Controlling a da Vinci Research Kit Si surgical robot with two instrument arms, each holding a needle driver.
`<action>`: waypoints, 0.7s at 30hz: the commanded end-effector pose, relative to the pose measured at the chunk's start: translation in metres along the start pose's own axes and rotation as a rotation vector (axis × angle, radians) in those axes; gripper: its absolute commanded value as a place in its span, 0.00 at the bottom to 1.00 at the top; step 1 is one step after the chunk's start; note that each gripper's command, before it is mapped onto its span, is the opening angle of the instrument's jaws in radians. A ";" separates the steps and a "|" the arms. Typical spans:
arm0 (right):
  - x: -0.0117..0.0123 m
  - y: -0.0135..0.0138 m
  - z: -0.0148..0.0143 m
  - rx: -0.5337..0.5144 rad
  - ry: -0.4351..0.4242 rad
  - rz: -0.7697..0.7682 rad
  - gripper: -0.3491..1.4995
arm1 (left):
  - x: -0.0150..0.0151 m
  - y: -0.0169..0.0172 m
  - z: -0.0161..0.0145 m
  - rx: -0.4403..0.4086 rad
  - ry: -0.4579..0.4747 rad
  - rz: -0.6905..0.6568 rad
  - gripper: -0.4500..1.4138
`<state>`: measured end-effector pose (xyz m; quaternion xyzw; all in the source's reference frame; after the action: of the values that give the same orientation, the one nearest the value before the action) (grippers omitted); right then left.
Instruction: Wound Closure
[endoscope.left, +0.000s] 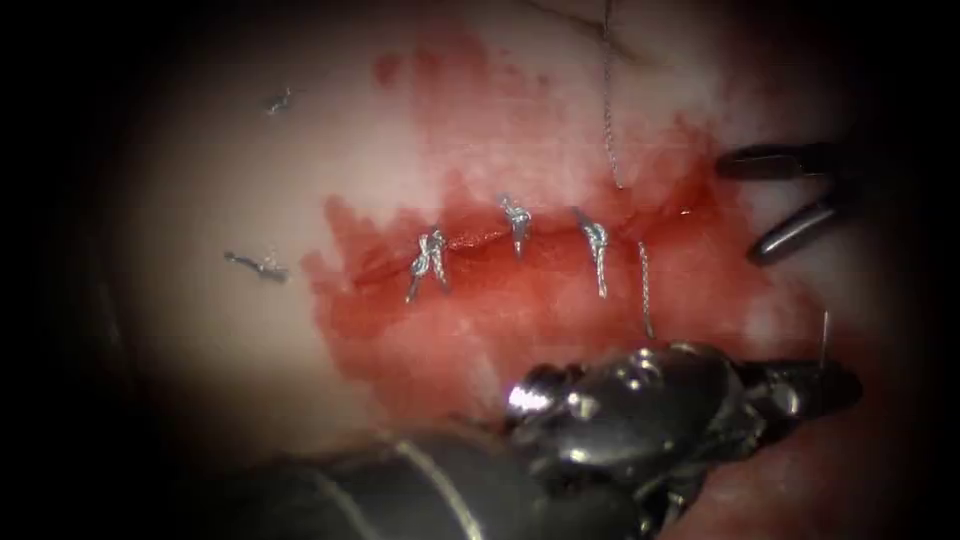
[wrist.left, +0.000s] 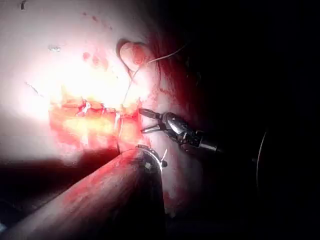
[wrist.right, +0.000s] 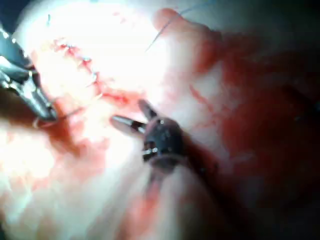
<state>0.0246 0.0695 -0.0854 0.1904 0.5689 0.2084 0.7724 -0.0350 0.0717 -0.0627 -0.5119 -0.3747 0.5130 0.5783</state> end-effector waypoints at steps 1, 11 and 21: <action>-0.0003 0.0002 0.0009 0.003 0.003 -0.002 0.86 | 0.0005 -0.0001 0.0006 -0.008 0.000 0.001 0.05; -0.0008 -0.0013 -0.0002 0.039 0.035 0.131 0.68 | 0.0016 -0.0013 -0.0007 0.013 -0.046 0.688 0.05; 0.0002 -0.0016 -0.0033 0.068 0.077 0.369 0.61 | 0.0012 -0.0023 0.0000 -0.031 -0.131 1.128 0.05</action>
<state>0.0209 0.0683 -0.0877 0.3072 0.5584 0.3315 0.6957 -0.0337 0.0726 -0.0610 -0.6081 -0.0874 0.7671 0.1847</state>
